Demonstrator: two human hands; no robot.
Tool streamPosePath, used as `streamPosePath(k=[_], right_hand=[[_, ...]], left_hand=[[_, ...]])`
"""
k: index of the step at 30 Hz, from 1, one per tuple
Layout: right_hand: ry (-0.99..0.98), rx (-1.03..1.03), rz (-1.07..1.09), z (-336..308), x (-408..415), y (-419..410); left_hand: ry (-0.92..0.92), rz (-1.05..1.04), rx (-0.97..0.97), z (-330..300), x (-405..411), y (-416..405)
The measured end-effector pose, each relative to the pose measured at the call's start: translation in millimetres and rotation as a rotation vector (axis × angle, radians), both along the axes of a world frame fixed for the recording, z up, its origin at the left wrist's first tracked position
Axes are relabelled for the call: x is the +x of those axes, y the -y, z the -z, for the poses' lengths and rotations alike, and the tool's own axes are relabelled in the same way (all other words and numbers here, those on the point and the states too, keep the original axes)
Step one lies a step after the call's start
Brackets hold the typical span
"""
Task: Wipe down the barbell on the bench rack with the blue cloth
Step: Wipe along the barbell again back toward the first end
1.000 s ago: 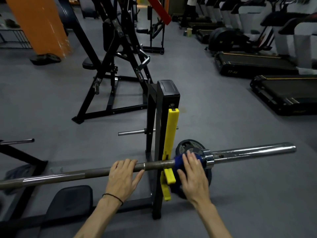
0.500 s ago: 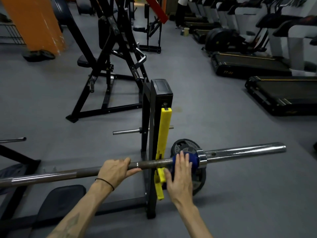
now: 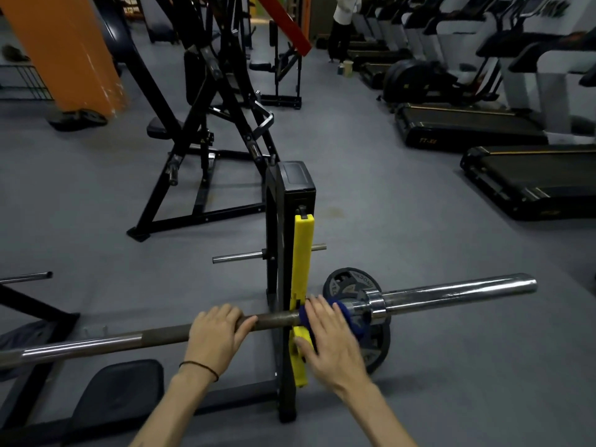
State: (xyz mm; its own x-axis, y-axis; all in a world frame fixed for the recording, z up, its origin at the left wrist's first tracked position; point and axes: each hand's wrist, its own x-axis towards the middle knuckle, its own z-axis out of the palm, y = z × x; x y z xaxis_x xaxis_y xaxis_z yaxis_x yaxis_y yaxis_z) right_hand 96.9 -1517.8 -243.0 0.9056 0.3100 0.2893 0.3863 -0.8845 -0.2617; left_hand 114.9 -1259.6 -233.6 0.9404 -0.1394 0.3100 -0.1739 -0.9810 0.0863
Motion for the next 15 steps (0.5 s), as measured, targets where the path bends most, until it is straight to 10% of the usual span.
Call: streamPosePath(k=[6,11,15], right_hand=[[-0.034,0.146,0.339,3.9,12.2,-0.3],[-0.003,-0.021,0.006,5.8,0.5,0.7],[0.022,0.119,0.217,2.4,13.4,28.4]], left_hand=[[0.155,-0.054,-0.033,10.9,-15.6,14.7],[0.133,-0.011,-0.068,11.9,-16.4,10.2],[0.108,-0.023,-0.109,13.7,-12.7,9.5]])
